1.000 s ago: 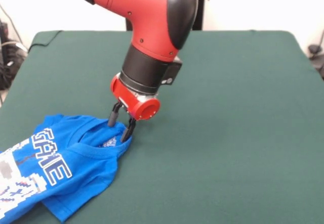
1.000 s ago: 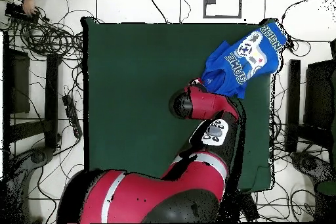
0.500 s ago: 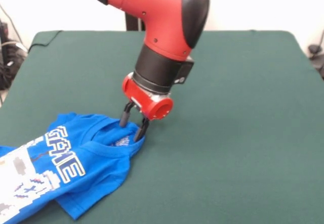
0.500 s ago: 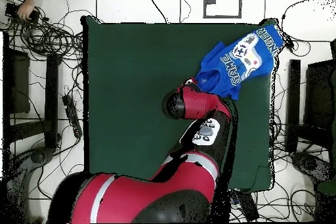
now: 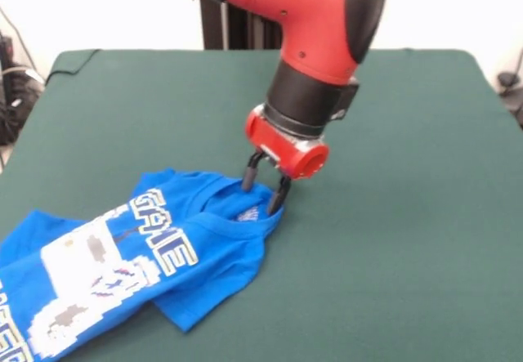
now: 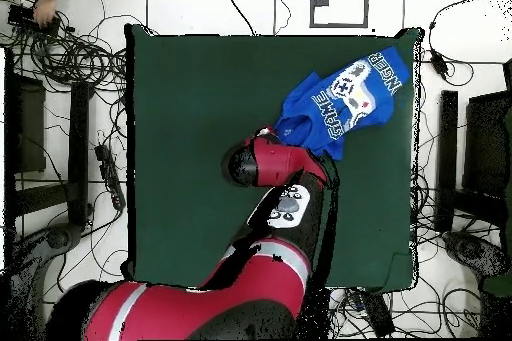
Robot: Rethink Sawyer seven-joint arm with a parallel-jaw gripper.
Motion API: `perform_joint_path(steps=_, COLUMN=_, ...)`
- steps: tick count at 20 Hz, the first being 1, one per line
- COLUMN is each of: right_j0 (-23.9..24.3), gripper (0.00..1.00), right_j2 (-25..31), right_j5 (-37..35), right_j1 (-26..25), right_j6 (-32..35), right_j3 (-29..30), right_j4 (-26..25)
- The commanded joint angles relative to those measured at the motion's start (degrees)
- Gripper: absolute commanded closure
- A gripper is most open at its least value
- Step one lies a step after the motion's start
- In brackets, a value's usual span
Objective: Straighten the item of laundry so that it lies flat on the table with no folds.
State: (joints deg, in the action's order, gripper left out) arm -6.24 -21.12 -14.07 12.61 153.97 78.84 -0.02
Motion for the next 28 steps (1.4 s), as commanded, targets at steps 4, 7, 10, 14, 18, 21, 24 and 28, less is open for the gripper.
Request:
perform_joint_path(steps=4, right_j0=-9.6, gripper=0.00, right_j2=4.5, right_j5=-10.6, right_j1=-1.6, right_j6=11.5, right_j3=5.8, right_j4=6.3)
perform_joint_path(steps=7, right_j0=-11.8, gripper=0.00, right_j2=3.8, right_j5=-11.5, right_j1=-2.2, right_j6=13.3, right_j3=5.2, right_j4=8.4)
perform_joint_path(steps=10, right_j0=-13.4, gripper=0.00, right_j2=3.7, right_j5=-12.2, right_j1=-2.7, right_j6=14.4, right_j3=4.7, right_j4=10.5)
perform_joint_path(steps=14, right_j0=-15.9, gripper=0.00, right_j2=1.6, right_j5=-14.1, right_j1=-3.3, right_j6=15.3, right_j3=3.6, right_j4=12.6)
perform_joint_path(steps=18, right_j0=-16.4, gripper=0.00, right_j2=-2.4, right_j5=-18.0, right_j1=-0.9, right_j6=10.8, right_j3=3.1, right_j4=10.7)
perform_joint_path(steps=21, right_j0=-15.2, gripper=0.00, right_j2=-5.3, right_j5=-21.0, right_j1=2.3, right_j6=6.4, right_j3=2.4, right_j4=8.1)
perform_joint_path(steps=24, right_j0=-12.6, gripper=0.00, right_j2=-5.8, right_j5=-20.6, right_j1=5.1, right_j6=2.1, right_j3=1.9, right_j4=6.1)
perform_joint_path(steps=28, right_j0=-9.1, gripper=0.00, right_j2=-2.9, right_j5=-18.8, right_j1=8.2, right_j6=-1.1, right_j3=2.7, right_j4=5.2)
